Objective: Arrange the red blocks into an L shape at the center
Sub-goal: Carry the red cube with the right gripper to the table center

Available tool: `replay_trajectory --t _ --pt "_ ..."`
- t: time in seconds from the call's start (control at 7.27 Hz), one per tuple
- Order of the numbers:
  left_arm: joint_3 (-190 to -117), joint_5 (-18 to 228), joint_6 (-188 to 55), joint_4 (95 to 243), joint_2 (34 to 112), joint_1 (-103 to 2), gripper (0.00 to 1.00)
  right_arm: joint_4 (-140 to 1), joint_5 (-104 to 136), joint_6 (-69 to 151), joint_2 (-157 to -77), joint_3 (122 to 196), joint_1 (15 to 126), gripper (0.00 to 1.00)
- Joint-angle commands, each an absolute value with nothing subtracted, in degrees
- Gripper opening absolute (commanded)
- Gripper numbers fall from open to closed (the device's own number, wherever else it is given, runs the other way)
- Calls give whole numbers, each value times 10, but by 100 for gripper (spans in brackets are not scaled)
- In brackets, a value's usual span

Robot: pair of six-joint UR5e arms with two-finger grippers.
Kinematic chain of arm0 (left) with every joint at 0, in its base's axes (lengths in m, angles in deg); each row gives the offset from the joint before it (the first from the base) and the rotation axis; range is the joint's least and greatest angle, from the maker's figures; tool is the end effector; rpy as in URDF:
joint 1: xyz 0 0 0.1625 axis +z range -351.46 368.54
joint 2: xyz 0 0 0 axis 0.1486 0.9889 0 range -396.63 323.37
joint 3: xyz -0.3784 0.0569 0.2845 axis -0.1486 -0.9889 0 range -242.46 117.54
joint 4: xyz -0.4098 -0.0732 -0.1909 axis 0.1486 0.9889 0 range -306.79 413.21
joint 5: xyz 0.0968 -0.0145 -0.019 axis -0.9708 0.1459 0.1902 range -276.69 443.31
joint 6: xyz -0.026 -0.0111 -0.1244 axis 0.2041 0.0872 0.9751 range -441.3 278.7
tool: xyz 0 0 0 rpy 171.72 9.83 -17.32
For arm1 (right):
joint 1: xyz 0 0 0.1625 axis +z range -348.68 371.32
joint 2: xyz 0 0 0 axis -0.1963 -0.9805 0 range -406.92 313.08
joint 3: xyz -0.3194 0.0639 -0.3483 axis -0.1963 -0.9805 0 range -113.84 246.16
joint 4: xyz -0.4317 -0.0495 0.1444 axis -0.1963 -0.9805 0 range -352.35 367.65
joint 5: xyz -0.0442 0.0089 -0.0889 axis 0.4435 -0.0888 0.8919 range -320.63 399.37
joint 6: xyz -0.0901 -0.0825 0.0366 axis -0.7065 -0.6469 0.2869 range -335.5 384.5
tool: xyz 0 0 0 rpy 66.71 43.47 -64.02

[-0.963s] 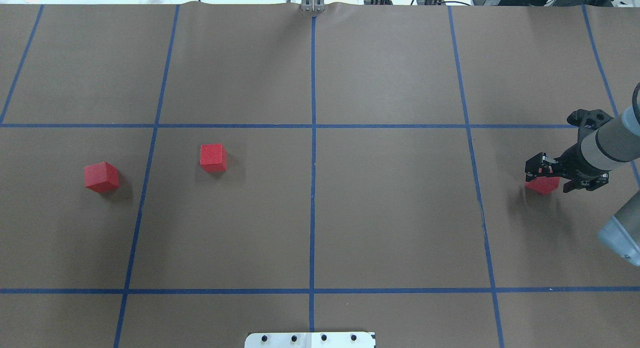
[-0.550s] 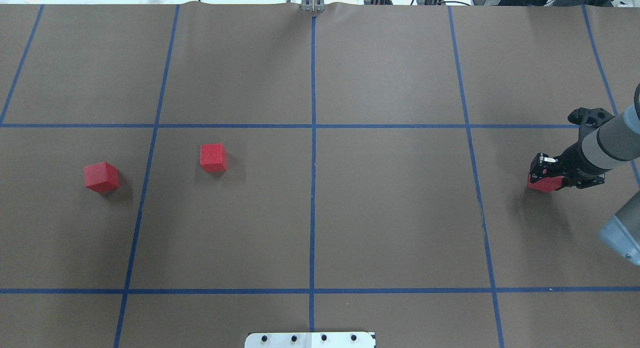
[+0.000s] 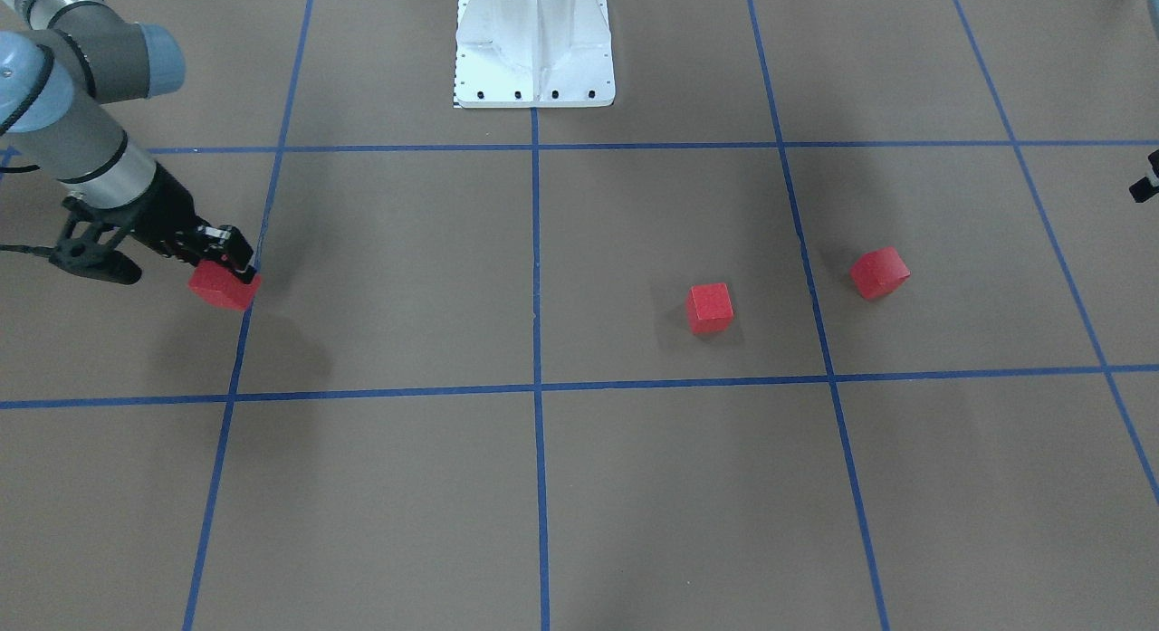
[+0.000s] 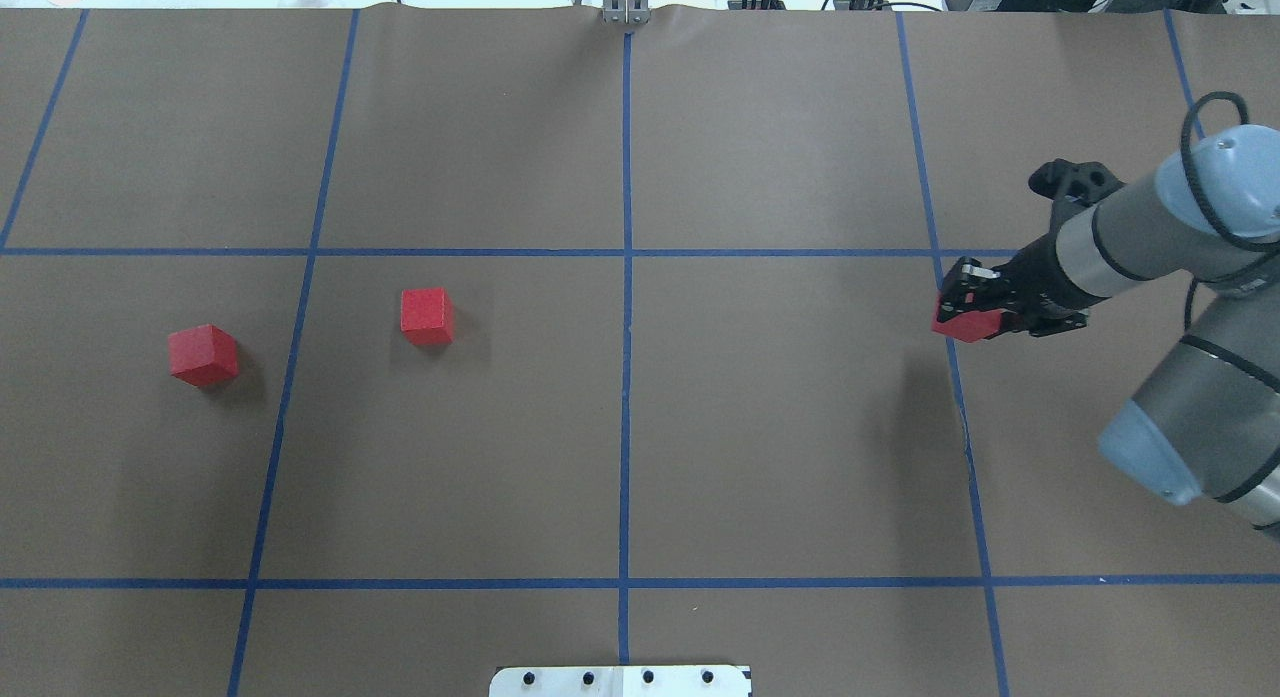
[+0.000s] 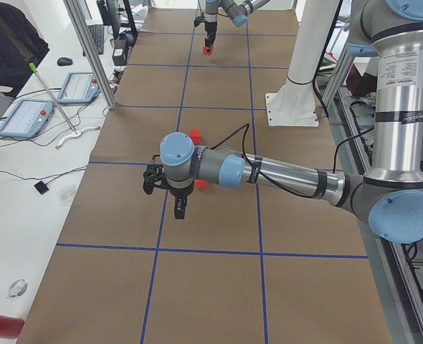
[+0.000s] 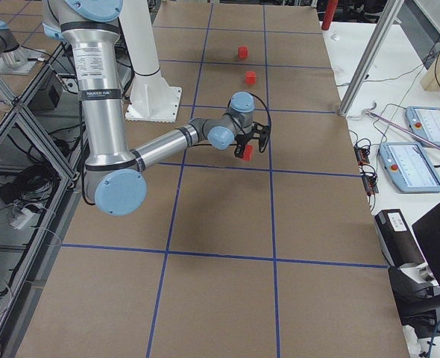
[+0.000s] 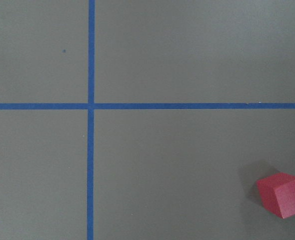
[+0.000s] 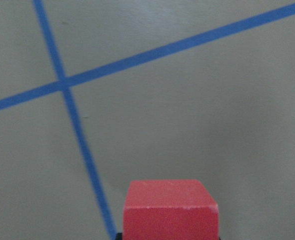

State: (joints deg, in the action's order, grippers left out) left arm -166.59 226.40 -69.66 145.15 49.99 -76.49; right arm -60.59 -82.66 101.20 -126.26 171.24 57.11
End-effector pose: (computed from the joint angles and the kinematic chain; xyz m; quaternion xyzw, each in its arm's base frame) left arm 0.0136 -0.5173 0.6096 0.0338 0.4538 -0.0024 0.8905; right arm -0.3922 -0.4972 0.4405 -0.0288 -0.4613 0.1394 0.8757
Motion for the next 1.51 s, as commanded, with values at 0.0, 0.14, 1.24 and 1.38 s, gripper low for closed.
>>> replay_trajectory --t 0.0,0.14,1.24,1.38 --pt "-1667 2322 -697 1460 487 -764 100 -681 -792 1073 -1120 1708 480 0" --pt "-1667 2322 -697 1461 488 -763 100 -721 -749 1077 -1067 1701 440 0" --pt "-1670 2322 -675 1461 489 -762 100 -732 -694 1042 -957 1569 345 0" --pt "-1669 2322 -675 1461 489 -762 100 -732 -693 1039 -961 1568 342 0"
